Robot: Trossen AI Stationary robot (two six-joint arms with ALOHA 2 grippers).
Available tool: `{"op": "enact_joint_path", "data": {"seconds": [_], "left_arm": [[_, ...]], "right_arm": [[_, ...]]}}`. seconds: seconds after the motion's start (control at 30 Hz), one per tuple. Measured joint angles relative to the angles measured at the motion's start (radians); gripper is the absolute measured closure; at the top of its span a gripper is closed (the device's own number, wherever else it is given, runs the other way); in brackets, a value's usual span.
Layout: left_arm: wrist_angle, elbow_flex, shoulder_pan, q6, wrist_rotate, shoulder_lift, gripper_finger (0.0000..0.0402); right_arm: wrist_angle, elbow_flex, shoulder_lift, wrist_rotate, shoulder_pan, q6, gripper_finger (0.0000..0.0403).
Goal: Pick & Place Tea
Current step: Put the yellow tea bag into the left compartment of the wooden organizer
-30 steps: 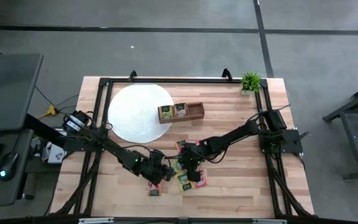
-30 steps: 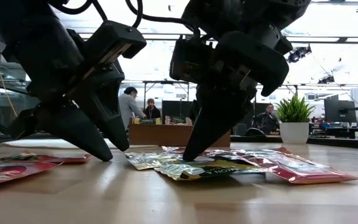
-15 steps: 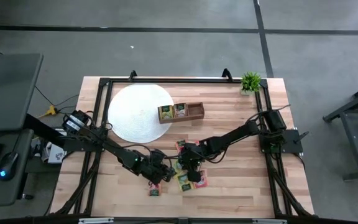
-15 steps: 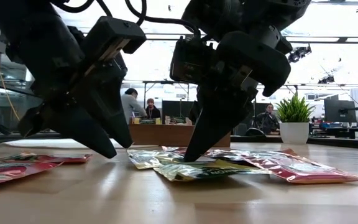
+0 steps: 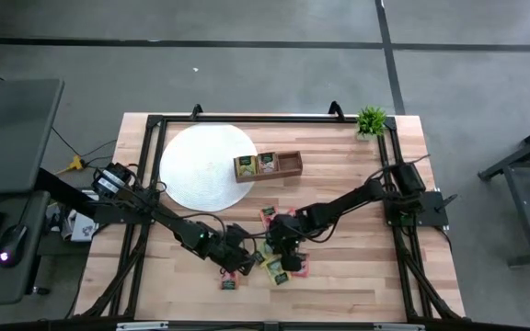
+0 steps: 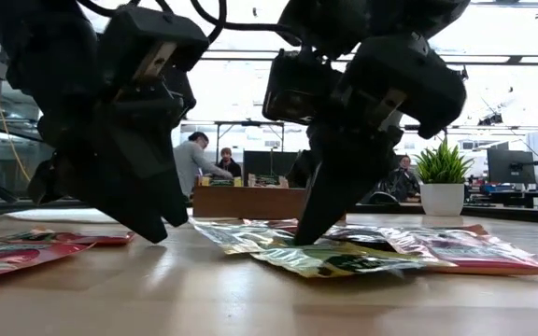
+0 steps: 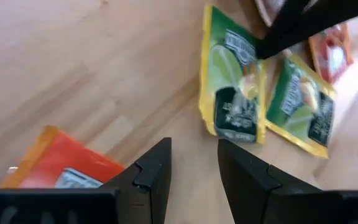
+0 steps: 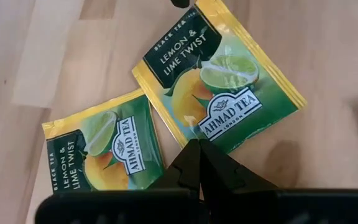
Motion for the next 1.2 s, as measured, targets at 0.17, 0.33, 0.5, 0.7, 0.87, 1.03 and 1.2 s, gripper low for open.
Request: {"op": "enact_joint_path", "data": {"seconds": [0.17,0.33,0.5,0.7,0.87,1.03,1.2], "left_arm": [[0.058,0.0,0.0,0.04,-0.009,0.0,0.0273],[0.074,0.0,0.0,0.037,-0.028,0.0,0.0273],[0.087,0.0,0.0,0.029,-0.023,0.0,0.0273],[0.109,0.0,0.0,0.005,-0.024,0.0,0.0273],[0.122,0.0,0.0,-0.006,-0.022,0.004,0.0273],[0.119,0.0,0.0,-0.006,-0.017,0.004,0.0273],[0.066,0.001,0.0,-0.005,-0.019,0.004,0.0273]], "right_arm": [[0.002,0.0,0.0,0.0,0.019,-0.008,0.0403],[0.003,0.0,0.0,0.003,0.02,-0.009,0.0403],[0.024,-0.002,0.001,0.006,0.02,-0.009,0.0403],[0.06,-0.002,0.003,0.014,0.02,0.001,0.0403],[0.063,-0.002,0.003,0.017,0.018,0.002,0.0403],[0.067,-0.002,0.003,0.016,0.008,0.009,0.0403],[0.069,-0.002,0.003,0.015,-0.002,0.013,0.0403]]}}
